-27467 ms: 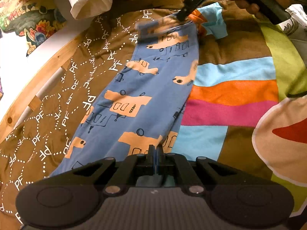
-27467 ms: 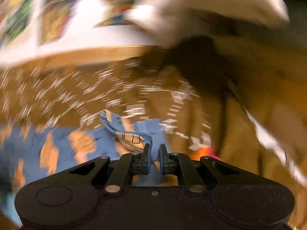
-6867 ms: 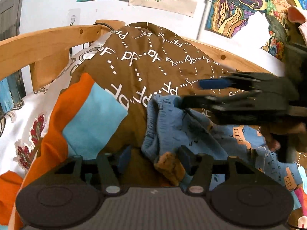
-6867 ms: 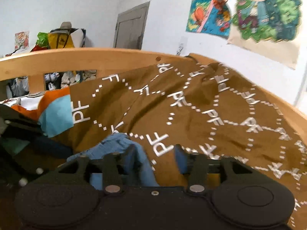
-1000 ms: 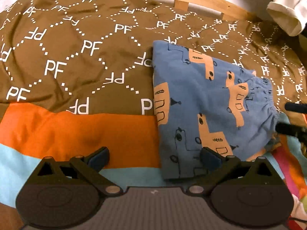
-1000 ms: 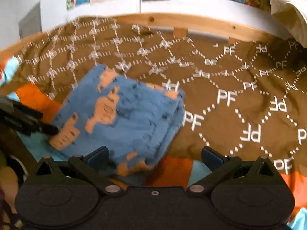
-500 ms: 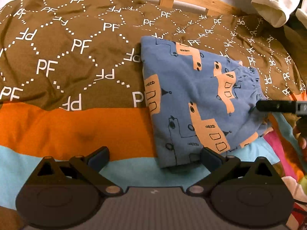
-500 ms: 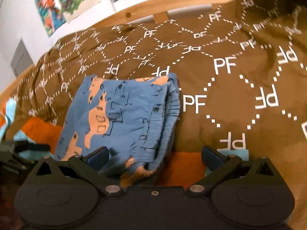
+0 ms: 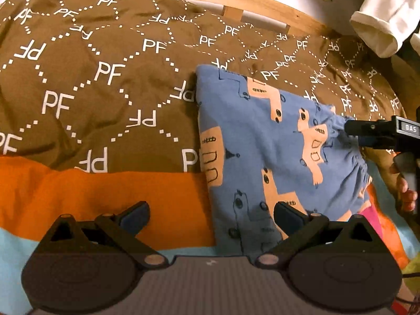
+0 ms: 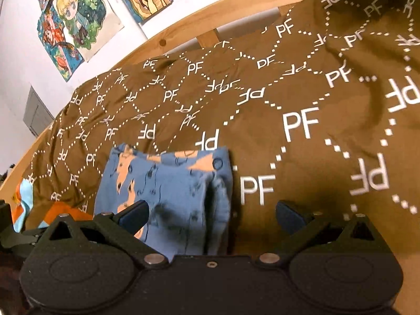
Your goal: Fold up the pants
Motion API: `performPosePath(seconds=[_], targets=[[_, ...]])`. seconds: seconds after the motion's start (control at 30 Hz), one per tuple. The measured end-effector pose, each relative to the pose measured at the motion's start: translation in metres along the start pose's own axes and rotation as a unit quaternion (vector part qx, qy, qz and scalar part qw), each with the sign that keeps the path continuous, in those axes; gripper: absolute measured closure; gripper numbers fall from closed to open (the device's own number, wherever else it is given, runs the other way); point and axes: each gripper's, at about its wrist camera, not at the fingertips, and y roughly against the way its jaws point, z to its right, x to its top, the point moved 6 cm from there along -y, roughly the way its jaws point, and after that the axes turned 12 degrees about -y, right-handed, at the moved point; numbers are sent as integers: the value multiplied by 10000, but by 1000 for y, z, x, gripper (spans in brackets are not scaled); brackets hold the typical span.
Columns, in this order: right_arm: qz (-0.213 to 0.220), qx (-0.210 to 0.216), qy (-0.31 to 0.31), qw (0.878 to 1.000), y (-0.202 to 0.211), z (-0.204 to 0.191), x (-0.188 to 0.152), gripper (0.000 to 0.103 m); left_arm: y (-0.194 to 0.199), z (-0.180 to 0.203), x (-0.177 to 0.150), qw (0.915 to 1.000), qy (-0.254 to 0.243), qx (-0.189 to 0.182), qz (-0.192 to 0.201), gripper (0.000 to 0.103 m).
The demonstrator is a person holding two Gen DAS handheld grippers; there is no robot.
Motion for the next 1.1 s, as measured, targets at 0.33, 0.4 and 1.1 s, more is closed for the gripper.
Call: performPosePath(seconds=[0.33, 0.4, 1.1], targets=[[152, 323, -251, 9991, -16, -1, 14, 1, -7, 1, 6, 9994, 100, -210, 259, 0], [156, 333, -163, 9992, -17, -5, 14, 1, -7, 1, 6, 9991, 137, -271, 289, 0], [452, -64, 138, 9989, -14, -20, 11, 77, -9, 4, 11, 9985, 244, -490, 89, 54]])
